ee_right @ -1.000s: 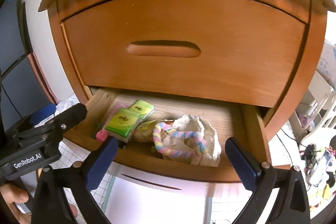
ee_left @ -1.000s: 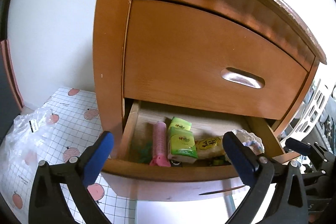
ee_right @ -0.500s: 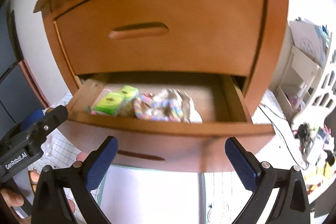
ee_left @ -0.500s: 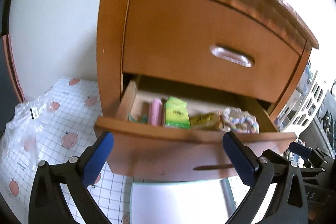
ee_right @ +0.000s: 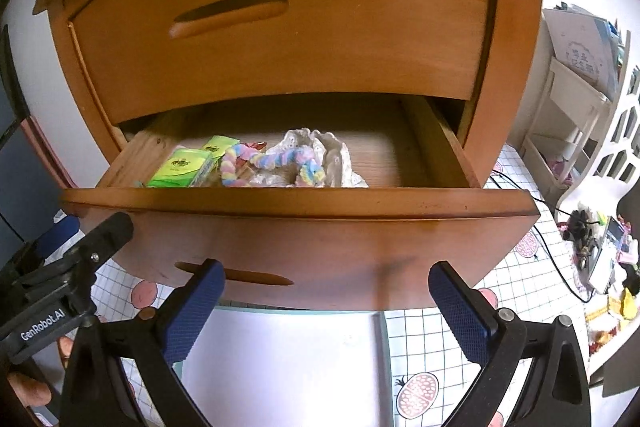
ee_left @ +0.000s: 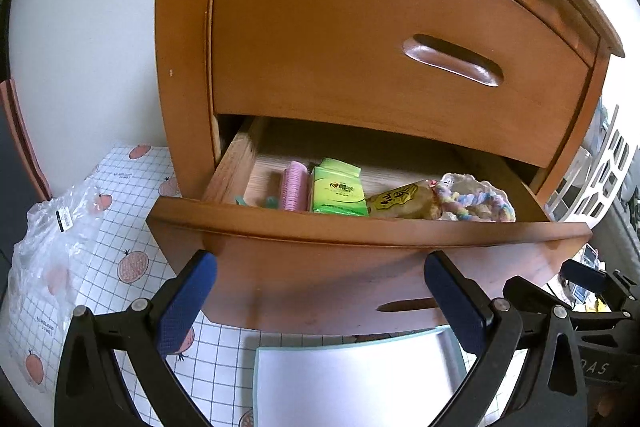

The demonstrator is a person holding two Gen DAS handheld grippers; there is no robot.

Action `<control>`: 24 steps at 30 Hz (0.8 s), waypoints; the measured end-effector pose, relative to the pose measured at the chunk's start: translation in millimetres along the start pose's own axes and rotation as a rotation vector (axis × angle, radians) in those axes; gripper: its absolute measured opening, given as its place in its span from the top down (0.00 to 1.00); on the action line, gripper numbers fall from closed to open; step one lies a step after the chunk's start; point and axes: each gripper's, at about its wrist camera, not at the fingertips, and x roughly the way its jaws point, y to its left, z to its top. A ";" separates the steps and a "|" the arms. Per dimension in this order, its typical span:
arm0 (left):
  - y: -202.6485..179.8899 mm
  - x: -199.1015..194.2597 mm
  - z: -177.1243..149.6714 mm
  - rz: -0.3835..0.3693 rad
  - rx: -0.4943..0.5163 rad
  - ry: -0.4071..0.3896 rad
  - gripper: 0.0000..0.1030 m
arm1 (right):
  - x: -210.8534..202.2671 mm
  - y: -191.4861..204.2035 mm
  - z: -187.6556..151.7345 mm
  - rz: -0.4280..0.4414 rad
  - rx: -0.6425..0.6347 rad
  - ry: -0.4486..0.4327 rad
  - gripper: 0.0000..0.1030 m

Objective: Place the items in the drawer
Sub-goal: 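Push the drawer front closed with both tools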

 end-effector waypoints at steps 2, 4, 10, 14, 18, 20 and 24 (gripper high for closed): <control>-0.6 6.6 5.1 0.003 0.001 0.004 0.00 | 4.6 0.2 4.0 -0.002 -0.007 0.002 0.00; -1.6 12.7 10.2 0.007 0.004 0.007 0.00 | 9.1 0.3 9.1 -0.002 -0.010 0.003 0.00; -5.2 33.4 25.3 0.019 0.031 0.011 0.00 | 27.5 0.5 26.3 0.006 -0.019 0.007 0.00; -8.6 45.5 33.2 0.031 0.043 0.014 0.00 | 38.2 0.6 38.0 0.010 -0.031 0.007 0.00; -14.6 54.3 37.7 0.046 0.056 0.017 0.00 | 46.5 -2.5 47.5 0.009 -0.023 0.008 0.00; -18.1 55.0 37.4 0.046 0.059 0.017 0.00 | 50.5 -4.3 52.2 0.008 -0.019 0.009 0.00; -22.3 58.5 39.6 0.045 0.056 0.022 0.00 | 59.0 -8.8 60.1 0.009 -0.008 0.017 0.00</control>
